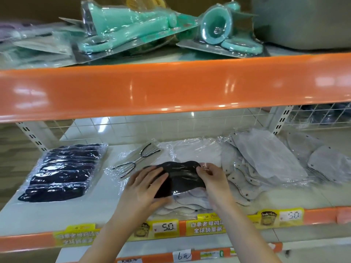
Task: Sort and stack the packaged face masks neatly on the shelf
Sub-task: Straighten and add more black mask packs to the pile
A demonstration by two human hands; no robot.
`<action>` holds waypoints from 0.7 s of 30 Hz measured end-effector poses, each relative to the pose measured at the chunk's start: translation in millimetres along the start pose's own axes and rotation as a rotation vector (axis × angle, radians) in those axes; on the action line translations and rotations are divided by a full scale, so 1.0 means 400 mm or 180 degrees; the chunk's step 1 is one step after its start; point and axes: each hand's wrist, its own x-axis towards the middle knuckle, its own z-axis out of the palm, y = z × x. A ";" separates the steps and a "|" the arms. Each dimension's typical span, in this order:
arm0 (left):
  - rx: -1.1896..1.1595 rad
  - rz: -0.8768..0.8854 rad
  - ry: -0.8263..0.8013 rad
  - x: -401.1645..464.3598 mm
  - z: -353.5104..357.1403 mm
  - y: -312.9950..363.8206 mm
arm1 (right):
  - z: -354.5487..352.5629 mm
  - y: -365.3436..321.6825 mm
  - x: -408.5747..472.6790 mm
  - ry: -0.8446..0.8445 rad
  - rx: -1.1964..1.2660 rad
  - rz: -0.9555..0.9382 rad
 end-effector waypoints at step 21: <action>0.0618 -0.0909 0.0927 -0.184 -0.125 -0.366 | 0.440 0.069 -0.123 -0.0639 -0.3605 -0.3143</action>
